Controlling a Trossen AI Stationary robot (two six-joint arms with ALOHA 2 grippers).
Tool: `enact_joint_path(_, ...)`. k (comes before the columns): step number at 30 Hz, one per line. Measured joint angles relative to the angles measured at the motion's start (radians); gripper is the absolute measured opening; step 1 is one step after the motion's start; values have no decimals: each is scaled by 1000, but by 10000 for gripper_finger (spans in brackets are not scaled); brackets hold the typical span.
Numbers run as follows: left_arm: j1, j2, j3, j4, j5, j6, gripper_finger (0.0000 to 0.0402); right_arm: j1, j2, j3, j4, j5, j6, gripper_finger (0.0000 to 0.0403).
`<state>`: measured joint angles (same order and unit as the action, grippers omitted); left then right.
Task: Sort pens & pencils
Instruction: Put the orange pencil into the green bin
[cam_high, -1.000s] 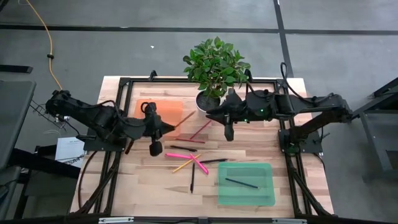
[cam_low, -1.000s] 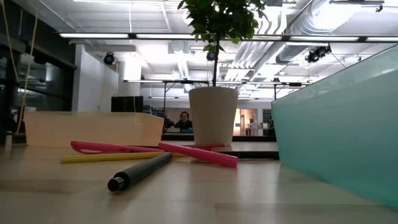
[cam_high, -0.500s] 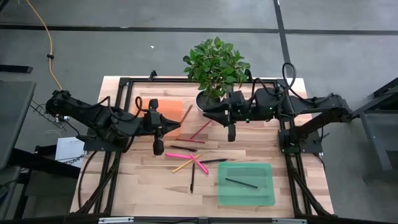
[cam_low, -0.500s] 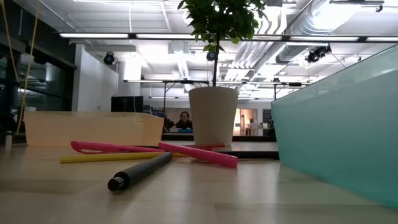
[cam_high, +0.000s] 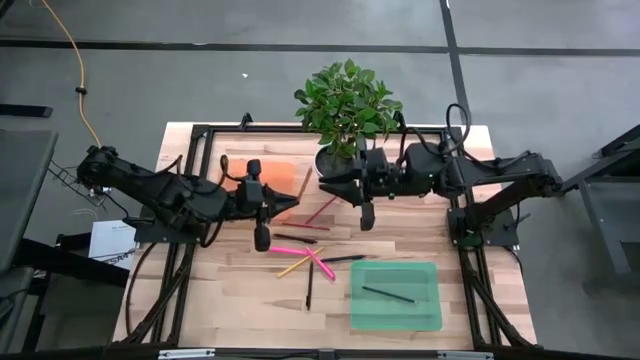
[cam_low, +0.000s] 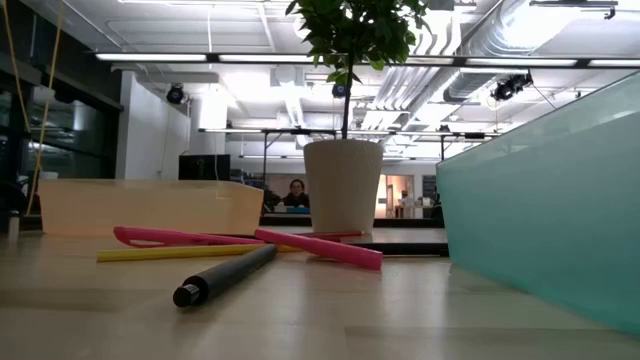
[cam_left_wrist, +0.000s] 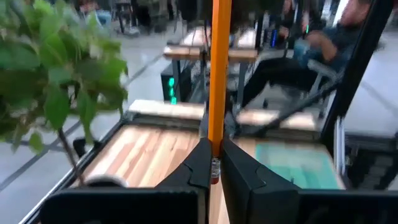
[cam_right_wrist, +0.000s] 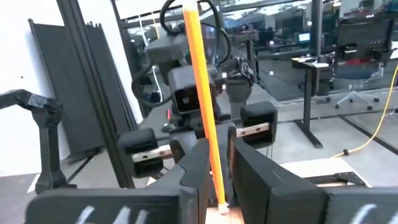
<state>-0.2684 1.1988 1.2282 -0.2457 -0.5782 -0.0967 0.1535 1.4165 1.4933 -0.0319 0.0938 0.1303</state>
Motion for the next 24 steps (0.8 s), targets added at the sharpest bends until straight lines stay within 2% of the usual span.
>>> enact_joint_path(24, 0, 24, 0, 67, 24, 22, 12, 5, 18, 1, 62, -44, 7, 58)
